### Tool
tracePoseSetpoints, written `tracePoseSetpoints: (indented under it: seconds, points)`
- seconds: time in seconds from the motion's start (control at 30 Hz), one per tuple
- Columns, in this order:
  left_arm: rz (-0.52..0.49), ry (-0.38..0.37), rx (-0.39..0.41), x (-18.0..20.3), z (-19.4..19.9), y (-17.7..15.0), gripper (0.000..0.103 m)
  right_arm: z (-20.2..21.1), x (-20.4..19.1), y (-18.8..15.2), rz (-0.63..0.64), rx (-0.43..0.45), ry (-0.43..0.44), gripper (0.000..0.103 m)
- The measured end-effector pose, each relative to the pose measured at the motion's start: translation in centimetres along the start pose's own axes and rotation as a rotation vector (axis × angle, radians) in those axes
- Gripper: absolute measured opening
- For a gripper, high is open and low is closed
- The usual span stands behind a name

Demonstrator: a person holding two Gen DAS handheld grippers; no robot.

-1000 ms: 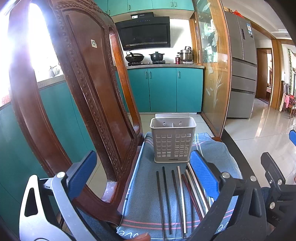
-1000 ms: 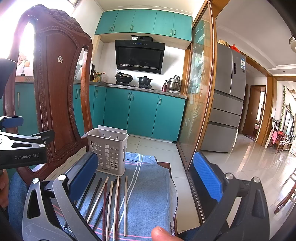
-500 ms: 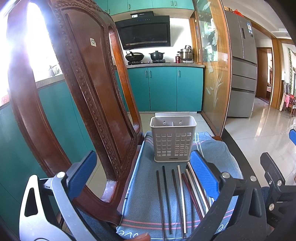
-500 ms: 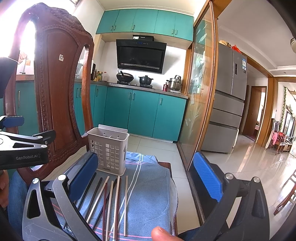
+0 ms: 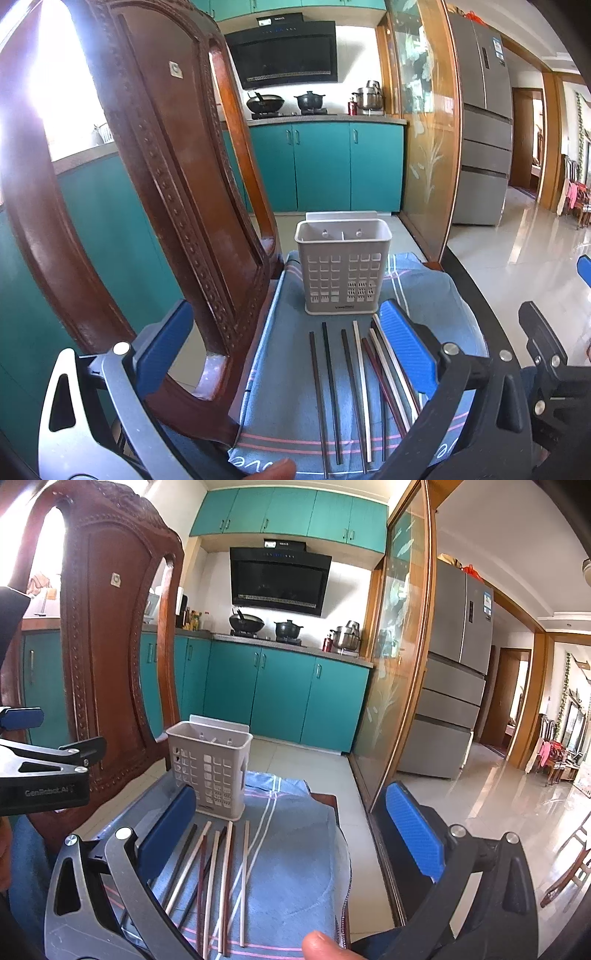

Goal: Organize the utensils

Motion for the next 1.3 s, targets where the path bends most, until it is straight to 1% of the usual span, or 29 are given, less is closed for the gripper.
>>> tracePoseSetpoints:
  seconds: [0.17,0.27,0.37,0.43,0.5,0.57,0.6,0.63,0.67,0.73,0.77,0.83,0.9,0.93,0.97,1.0,1.03,1.07,1.1,1.13,1.17,1.2,1.3]
  points:
    - [0.001,-0.012,-0.010,0.2,-0.5,-0.3,0.100,-0.8,0.7,-0.6,0.001,-0.030,-0.029,0.100]
    - [0.007,-0.015,-0.009,0.2,-0.7,-0.4,0.100,-1.1,1.1,-0.8,0.004,-0.045,-0.032,0.100]
    - [0.004,-0.015,-0.016,0.2,-1.1,-0.7,0.100,-1.8,1.9,-1.4,-0.021,-0.067,-0.044,0.100]
    - [-0.005,-0.005,-0.034,0.2,-1.8,-1.2,0.100,-3.2,2.6,-2.3,-0.066,-0.123,-0.031,0.099]
    - [-0.009,0.006,-0.059,0.0,-2.7,-1.7,0.100,-4.4,2.9,-3.4,-0.101,-0.174,-0.002,0.092]
    - [-0.007,0.000,-0.081,0.0,-3.5,-2.1,0.100,-6.3,3.0,-5.3,-0.144,-0.262,0.047,0.077]
    - [-0.008,-0.013,-0.102,0.0,-4.2,-2.5,0.100,-7.0,2.8,-6.0,-0.157,-0.290,0.061,0.071]
    - [-0.007,-0.029,-0.115,0.1,-4.6,-2.8,0.100,-8.4,2.7,-7.2,-0.182,-0.351,0.090,0.058]
    - [-0.004,-0.050,-0.128,0.3,-5.1,-3.0,0.100,-9.2,2.3,-8.1,-0.198,-0.389,0.118,0.049]
    - [0.006,-0.089,-0.163,0.6,-6.2,-3.7,0.100,-11.5,1.2,-10.0,-0.239,-0.477,0.195,0.041]
    - [0.007,-0.100,-0.178,0.7,-6.8,-4.0,0.099,-12.2,0.7,-10.6,-0.244,-0.503,0.213,0.038]
    - [-0.001,-0.108,-0.207,1.1,-8.0,-4.7,0.096,-13.9,-0.5,-11.7,-0.226,-0.547,0.222,0.038]
    - [-0.012,-0.118,-0.227,1.5,-9.2,-5.3,0.089,-15.6,-1.9,-12.8,-0.202,-0.588,0.235,0.035]
    - [-0.019,-0.126,-0.247,2.0,-10.2,-5.7,0.079,-16.5,-2.5,-13.2,-0.198,-0.620,0.236,0.029]
    - [-0.021,-0.138,-0.265,2.2,-11.0,-6.0,0.063,-17.4,-2.8,-13.6,-0.199,-0.648,0.230,0.028]
    - [-0.018,-0.158,-0.290,2.6,-12.1,-6.4,0.055,-18.1,-3.0,-14.0,-0.204,-0.671,0.226,0.026]
    - [-0.002,-0.192,-0.325,2.9,-13.5,-6.8,0.044,-18.9,-3.4,-14.2,-0.205,-0.688,0.233,0.026]
    - [0.014,-0.219,-0.353,3.2,-14.7,-7.1,0.039,-19.7,-3.5,-14.3,-0.201,-0.695,0.236,0.026]
    - [0.033,-0.250,-0.401,3.6,-16.3,-7.7,0.038,-20.3,-3.7,-14.3,-0.191,-0.701,0.230,0.026]
    - [0.038,-0.266,-0.441,3.9,-17.4,-8.2,0.034,-21.0,-3.7,-14.3,-0.183,-0.709,0.223,0.026]
    - [0.041,-0.276,-0.478,4.2,-18.4,-8.7,0.029,-21.3,-3.8,-14.3,-0.177,-0.715,0.222,0.026]
    - [0.046,-0.279,-0.516,4.4,-19.6,-9.3,0.028,-21.9,-3.9,-14.4,-0.166,-0.722,0.215,0.026]
    - [0.054,-0.277,-0.573,4.8,-21.8,-10.4,0.020,-23.1,-3.7,-14.7,-0.144,-0.751,0.191,0.026]
Point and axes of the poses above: each gripper's, at about its wrist camera, not at the fingertips, and z roughly against the way its jaws point, x to its right, y to its top, the point moved 7 cm from there along -z, roughly the way its jaws point, and after that the axes turned 4 degrees about -z, right-handed, at the moved point
